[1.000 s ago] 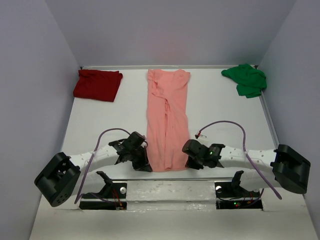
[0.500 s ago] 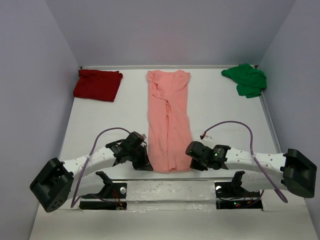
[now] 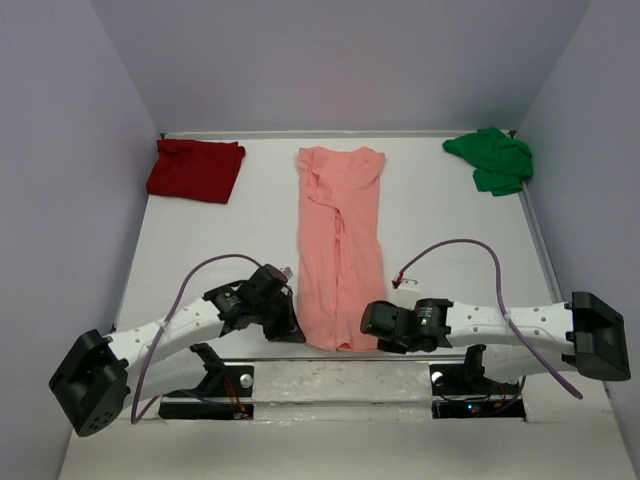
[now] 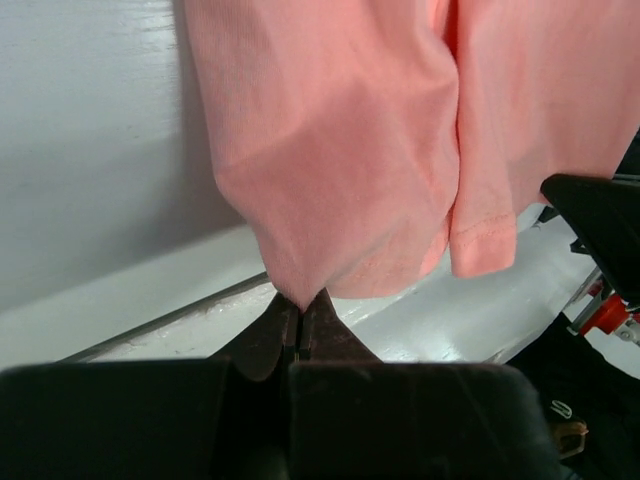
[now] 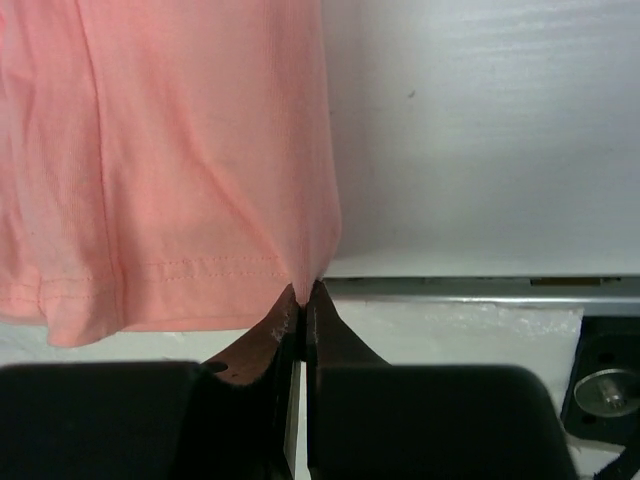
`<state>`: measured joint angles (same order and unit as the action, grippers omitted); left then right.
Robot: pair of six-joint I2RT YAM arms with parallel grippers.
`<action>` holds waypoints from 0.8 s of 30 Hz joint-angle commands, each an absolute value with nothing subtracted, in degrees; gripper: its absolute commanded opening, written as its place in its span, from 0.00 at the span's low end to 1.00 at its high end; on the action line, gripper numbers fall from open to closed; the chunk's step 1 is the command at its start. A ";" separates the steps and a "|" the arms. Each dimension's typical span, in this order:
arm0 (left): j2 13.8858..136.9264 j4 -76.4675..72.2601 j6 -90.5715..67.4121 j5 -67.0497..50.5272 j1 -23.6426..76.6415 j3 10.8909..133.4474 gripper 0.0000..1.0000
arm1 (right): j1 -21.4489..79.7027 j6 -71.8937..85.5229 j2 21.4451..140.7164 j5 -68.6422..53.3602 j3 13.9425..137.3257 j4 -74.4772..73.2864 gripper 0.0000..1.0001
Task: Fold and stack the t-shirts
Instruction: Grab the bottom of the folded rectangular tshirt with both arms, then fold the folded rectangular tshirt in 1/3 of the way
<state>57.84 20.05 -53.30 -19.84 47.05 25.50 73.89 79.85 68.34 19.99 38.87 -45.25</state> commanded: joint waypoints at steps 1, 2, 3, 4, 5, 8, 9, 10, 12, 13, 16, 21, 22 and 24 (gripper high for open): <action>54.06 25.39 -55.02 -17.14 47.90 29.17 0.00 | 77.95 87.79 68.73 27.15 43.76 -58.69 0.00; 53.18 25.66 -55.19 -16.79 47.99 29.44 0.00 | 78.48 87.89 68.99 27.51 44.29 -59.32 0.00; 52.91 26.01 -55.28 -16.09 48.08 29.70 0.00 | 78.49 87.80 69.34 27.94 44.82 -59.94 0.00; 52.91 26.45 -55.11 -15.91 48.16 30.32 0.00 | 78.49 87.80 70.04 28.73 45.78 -60.55 0.00; 53.26 26.54 -54.93 -15.47 48.16 30.76 0.00 | 78.49 87.63 70.31 29.26 46.31 -60.82 0.00; 54.92 27.77 -53.45 -13.63 48.16 33.22 0.00 | 78.49 87.10 71.45 32.86 48.77 -62.75 0.00; 55.54 28.47 -52.92 -13.01 48.16 35.05 0.00 | 78.49 87.10 71.63 34.09 49.56 -64.41 0.00; 56.94 29.00 -52.30 -12.14 48.16 36.11 0.00 | 77.01 86.32 71.80 36.02 50.79 -64.86 0.00; 58.79 29.62 -50.37 -9.95 48.16 39.70 0.00 | 73.32 82.03 71.72 36.12 51.50 -62.60 0.00; 60.89 29.71 -49.75 -9.41 48.08 41.03 0.00 | 69.82 76.00 71.46 35.60 51.76 -60.84 0.00; 65.72 29.62 -46.95 -7.40 48.16 46.20 0.00 | 65.32 65.89 70.75 35.69 52.21 -55.84 0.00; 73.46 27.78 -41.32 -5.62 46.32 53.60 0.00 | 55.65 48.72 74.26 32.61 57.11 -47.83 0.00; 74.96 28.56 -40.35 -5.54 45.36 56.92 0.00 | 53.37 46.52 76.36 32.00 58.26 -46.25 0.00; 78.74 28.48 -37.10 -5.62 42.81 60.10 0.00 | 51.51 40.71 78.39 31.11 60.72 -45.27 0.00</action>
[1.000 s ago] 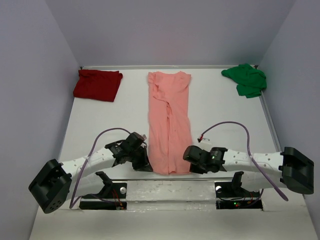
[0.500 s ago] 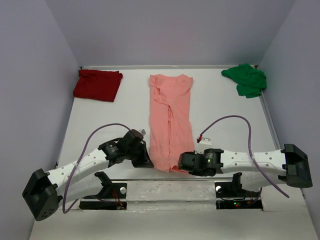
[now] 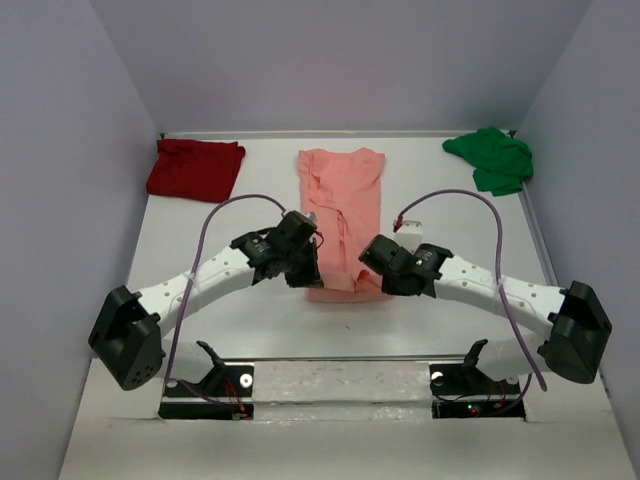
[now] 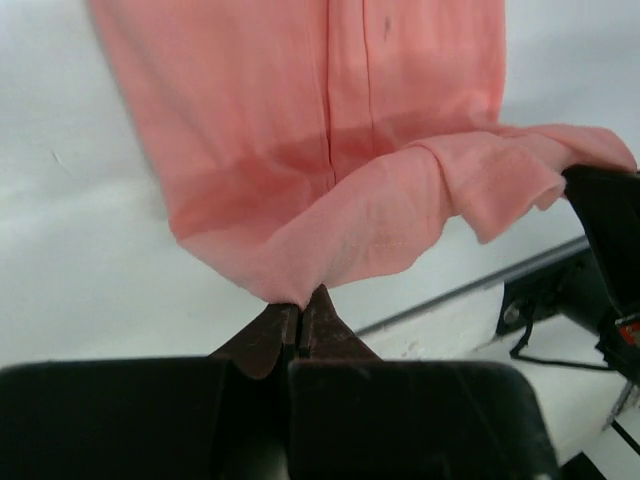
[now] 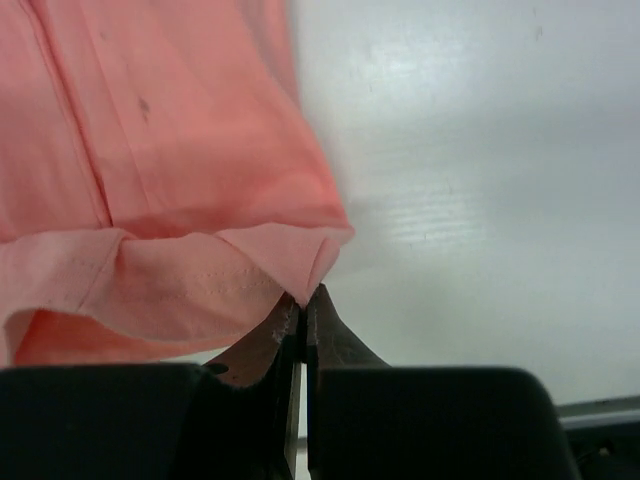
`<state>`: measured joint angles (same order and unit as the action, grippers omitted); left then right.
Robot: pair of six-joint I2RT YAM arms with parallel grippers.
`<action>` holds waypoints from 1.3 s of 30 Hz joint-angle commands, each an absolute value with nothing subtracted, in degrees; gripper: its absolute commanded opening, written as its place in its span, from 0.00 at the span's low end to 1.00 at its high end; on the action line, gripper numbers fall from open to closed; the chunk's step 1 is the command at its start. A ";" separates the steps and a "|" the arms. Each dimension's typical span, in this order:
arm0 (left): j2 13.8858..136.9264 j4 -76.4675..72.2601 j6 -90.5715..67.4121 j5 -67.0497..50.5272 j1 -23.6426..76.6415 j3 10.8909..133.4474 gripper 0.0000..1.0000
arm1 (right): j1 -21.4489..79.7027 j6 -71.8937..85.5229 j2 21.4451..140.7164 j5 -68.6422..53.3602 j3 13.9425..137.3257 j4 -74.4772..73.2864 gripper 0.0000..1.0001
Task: Fold and stack the t-shirts
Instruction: Fold the folded rectangular tshirt in 1/3 of the way
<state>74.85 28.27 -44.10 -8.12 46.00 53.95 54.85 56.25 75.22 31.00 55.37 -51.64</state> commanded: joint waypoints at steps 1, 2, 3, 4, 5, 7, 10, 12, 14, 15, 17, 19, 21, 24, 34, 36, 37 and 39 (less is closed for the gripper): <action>79.79 29.00 -36.48 -5.63 41.93 62.81 0.00 | 49.59 38.69 79.96 30.42 62.82 -43.96 0.00; 81.54 28.92 -35.00 -6.23 40.18 63.89 0.00 | 48.79 35.89 80.68 28.76 63.89 -43.86 0.00; 82.17 28.48 -34.11 -7.37 39.38 64.68 0.00 | 48.00 34.64 81.21 28.48 64.77 -43.42 0.00; 82.87 28.39 -33.58 -7.30 38.50 66.34 0.00 | 47.12 33.32 81.65 27.87 65.91 -42.11 0.00; 84.62 28.56 -31.92 -8.43 36.58 67.31 0.00 | 45.37 31.57 82.78 26.73 66.70 -42.01 0.00; 87.34 29.35 -30.15 -8.96 33.77 70.39 0.00 | 43.08 28.41 84.54 25.07 68.72 -41.31 0.00; 90.42 29.61 -28.66 -10.28 31.92 73.72 0.00 | 40.36 25.50 86.82 23.13 71.27 -40.70 0.00; 92.10 29.88 -28.04 -10.46 31.20 75.93 0.00 | 39.73 24.18 87.28 22.25 72.07 -40.17 0.00; 94.65 30.85 -27.25 -11.16 30.67 79.18 0.00 | 37.54 22.42 89.29 20.39 73.38 -39.90 0.00; 95.35 30.76 -26.90 -11.68 30.67 79.89 0.00 | 36.92 21.80 89.91 19.78 74.43 -39.73 0.00; 97.64 31.73 -26.55 -11.78 30.41 82.35 0.00 | 35.43 20.66 91.58 18.81 75.84 -39.90 0.00; 98.87 32.08 -26.37 -12.48 30.32 83.92 0.00 | 34.55 19.52 92.98 16.97 77.34 -39.38 0.00; 100.54 32.26 -26.10 -13.01 30.24 84.90 0.00 | 33.14 18.46 94.39 15.65 78.57 -39.38 0.00; 101.60 32.34 -25.93 -12.92 30.23 85.87 0.00 | 31.56 17.49 96.59 14.25 79.45 -39.20 0.00; 101.95 32.43 -26.01 -13.80 29.44 86.31 0.00 | 28.04 13.01 102.21 9.41 83.49 -38.67 0.00; 101.52 32.17 -26.28 -14.06 29.44 85.78 0.00 | 28.04 12.31 103.00 7.56 84.37 -38.76 0.00; 101.34 31.99 -26.45 -13.98 29.44 85.26 0.00 | 27.43 11.87 104.05 7.38 84.90 -39.28 0.00; 101.34 31.82 -26.80 -13.54 29.44 84.64 0.00 | 27.42 11.78 104.59 7.21 85.60 -39.37 0.00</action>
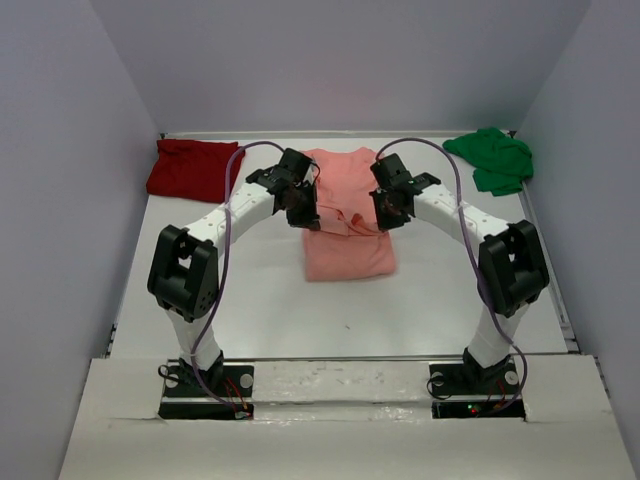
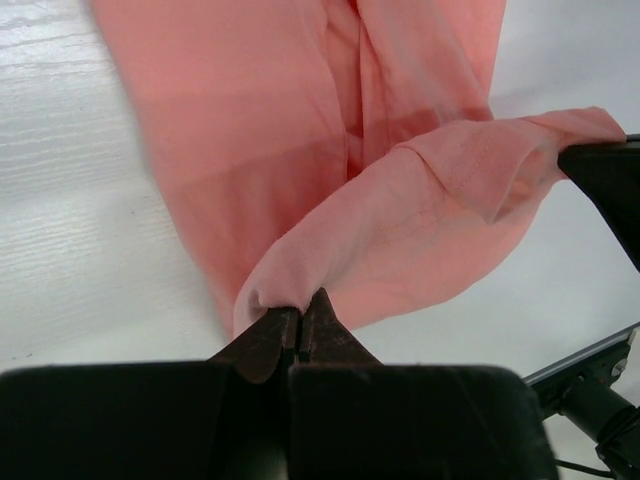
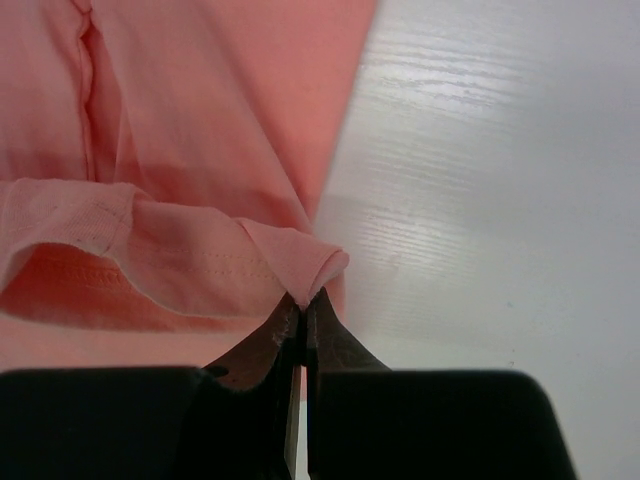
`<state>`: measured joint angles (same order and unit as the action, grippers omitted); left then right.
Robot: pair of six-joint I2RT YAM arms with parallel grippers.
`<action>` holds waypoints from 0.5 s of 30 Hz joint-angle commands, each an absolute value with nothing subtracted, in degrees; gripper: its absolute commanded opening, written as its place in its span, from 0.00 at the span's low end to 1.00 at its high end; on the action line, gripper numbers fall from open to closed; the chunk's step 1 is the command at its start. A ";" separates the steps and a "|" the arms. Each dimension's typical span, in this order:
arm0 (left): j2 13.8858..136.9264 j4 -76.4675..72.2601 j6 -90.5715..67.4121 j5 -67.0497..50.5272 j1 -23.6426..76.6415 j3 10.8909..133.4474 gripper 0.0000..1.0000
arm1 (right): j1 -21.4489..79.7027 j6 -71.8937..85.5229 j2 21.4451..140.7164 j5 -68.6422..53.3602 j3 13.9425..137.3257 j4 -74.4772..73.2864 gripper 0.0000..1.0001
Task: Fold and stack the t-shirts
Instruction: Fold the folded rectangular tshirt in 1/3 of the way
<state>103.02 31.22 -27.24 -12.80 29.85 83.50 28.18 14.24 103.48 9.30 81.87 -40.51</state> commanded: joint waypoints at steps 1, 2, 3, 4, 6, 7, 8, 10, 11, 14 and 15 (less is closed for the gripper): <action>101.42 31.38 -26.98 -13.27 29.53 83.77 0.00 | 26.90 11.60 105.20 6.42 85.95 -39.20 0.00; 101.86 31.38 -27.50 -12.66 29.36 83.50 0.00 | 26.89 11.43 105.64 5.98 86.39 -39.20 0.00; 102.21 31.46 -27.68 -12.22 29.36 83.32 0.00 | 26.89 11.16 106.08 5.45 86.74 -39.29 0.00; 102.65 31.29 -27.86 -12.48 29.27 83.32 0.00 | 26.89 10.81 107.22 4.93 87.88 -39.81 0.00; 104.23 31.38 -28.39 -12.74 29.00 83.84 0.00 | 26.89 10.90 107.75 5.19 88.68 -40.17 0.00; 104.67 31.64 -28.56 -12.57 28.92 84.28 0.00 | 26.89 10.64 108.01 4.75 88.86 -40.17 0.00; 105.29 31.64 -28.74 -12.57 28.92 84.98 0.00 | 26.89 10.55 108.54 5.09 89.47 -40.34 0.00; 106.17 31.55 -28.92 -12.57 28.92 86.04 0.00 | 26.89 10.02 108.81 4.23 90.08 -40.43 0.00; 106.43 31.55 -28.83 -12.66 28.83 86.31 0.00 | 26.89 10.02 108.98 3.78 90.35 -40.52 0.00; 107.84 32.08 -28.83 -12.83 28.74 87.89 0.00 | 26.37 9.93 109.68 3.78 91.05 -41.13 0.00; 108.62 32.17 -28.83 -12.83 28.57 88.15 0.00 | 26.37 9.93 109.69 3.87 91.40 -41.31 0.00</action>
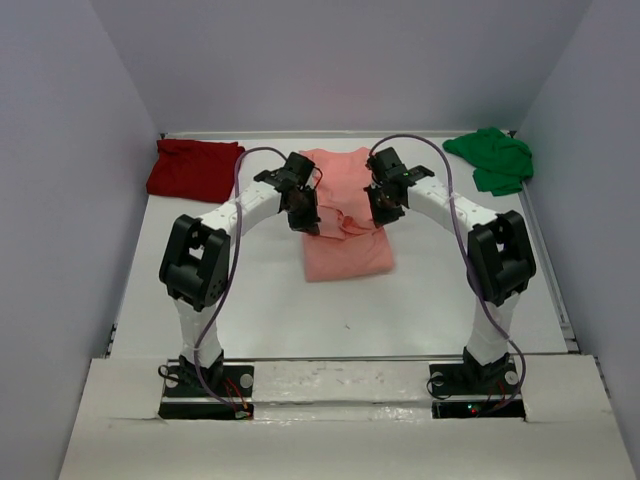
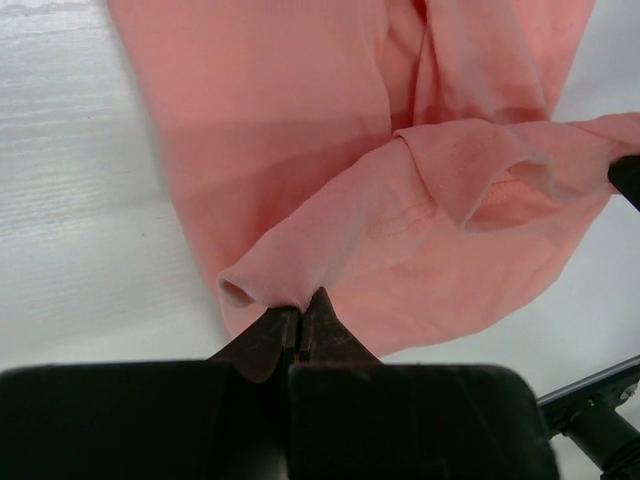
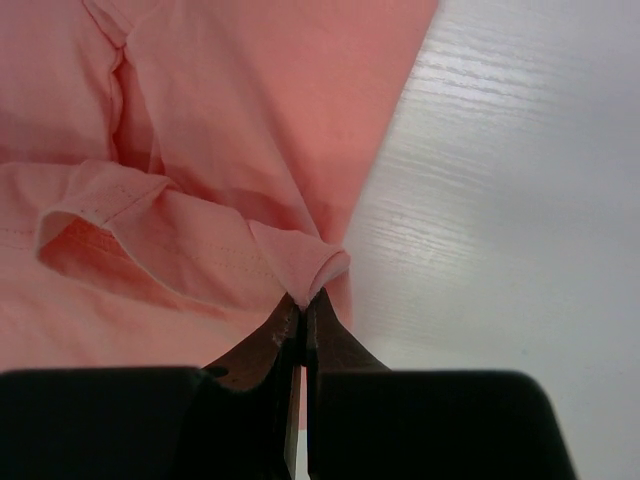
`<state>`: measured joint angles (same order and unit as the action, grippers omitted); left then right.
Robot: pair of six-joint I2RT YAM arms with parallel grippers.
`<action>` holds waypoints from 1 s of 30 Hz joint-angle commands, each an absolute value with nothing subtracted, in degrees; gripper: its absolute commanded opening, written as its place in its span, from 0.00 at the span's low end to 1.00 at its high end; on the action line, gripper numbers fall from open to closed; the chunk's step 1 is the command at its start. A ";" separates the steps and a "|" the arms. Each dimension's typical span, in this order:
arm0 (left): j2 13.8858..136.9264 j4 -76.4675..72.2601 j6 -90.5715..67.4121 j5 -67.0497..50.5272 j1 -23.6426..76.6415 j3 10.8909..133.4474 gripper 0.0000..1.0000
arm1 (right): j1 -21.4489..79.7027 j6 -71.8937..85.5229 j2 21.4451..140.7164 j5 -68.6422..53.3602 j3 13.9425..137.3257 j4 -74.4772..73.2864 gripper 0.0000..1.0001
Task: Fold and stack the t-shirts
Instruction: Fold the folded rectangular tshirt in 1/3 of the way
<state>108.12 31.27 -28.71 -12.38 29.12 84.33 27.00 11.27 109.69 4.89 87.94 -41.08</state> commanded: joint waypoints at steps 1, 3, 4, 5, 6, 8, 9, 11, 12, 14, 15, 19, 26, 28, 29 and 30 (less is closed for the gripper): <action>108.81 31.73 -28.83 -12.83 28.48 88.33 0.00 | 26.37 9.76 109.77 3.61 91.49 -41.22 0.00; 109.86 31.82 -28.92 -12.57 28.21 88.85 0.00 | 25.85 9.49 110.30 4.30 92.19 -41.31 0.00; 110.65 32.25 -28.57 -12.57 28.13 89.90 0.00 | 25.84 8.97 110.48 4.48 92.37 -41.31 0.00; 111.00 32.34 -28.39 -12.57 27.95 90.43 0.00 | 25.84 8.79 110.74 3.96 92.55 -41.31 0.00; 111.18 32.69 -28.48 -12.22 27.95 91.05 0.00 | 25.84 8.79 111.00 4.22 92.81 -41.31 0.00; 111.53 33.31 -27.95 -11.43 27.86 92.89 0.00 | 25.84 8.44 111.79 4.22 93.69 -41.48 0.00; 111.53 33.48 -27.78 -10.82 27.77 93.51 0.03 | 25.84 8.09 112.06 4.65 93.87 -41.40 0.01; 111.88 34.36 -27.08 -9.41 27.60 95.44 0.09 | 25.14 7.65 113.20 4.66 94.57 -41.31 0.07; 111.97 34.54 -26.90 -9.14 27.51 95.97 0.13 | 25.14 7.47 113.46 4.92 94.74 -41.31 0.10; 111.97 34.80 -26.55 -8.62 27.34 97.03 0.20 | 24.61 7.38 113.99 4.66 95.36 -41.04 0.16; 111.97 34.89 -26.28 -8.27 27.25 97.38 0.23 | 24.61 7.21 114.17 4.31 95.62 -40.78 0.27; 111.36 34.63 -25.75 -7.65 26.98 97.47 0.46 | 24.61 6.51 115.05 5.36 97.03 -40.08 0.57; 109.95 34.63 -26.10 -6.77 26.63 95.80 0.63 | 24.08 5.01 115.31 8.43 101.07 -40.25 0.70; 109.08 34.54 -26.02 -7.29 26.63 95.80 0.63 | 24.08 4.48 114.79 11.50 102.56 -40.43 0.69; 108.72 34.54 -25.93 -7.29 26.63 95.80 0.63 | 24.08 4.22 114.44 11.51 102.57 -40.43 0.69; 108.29 34.45 -25.84 -7.99 26.63 95.71 0.63 | 24.08 4.04 114.09 11.51 102.74 -40.43 0.69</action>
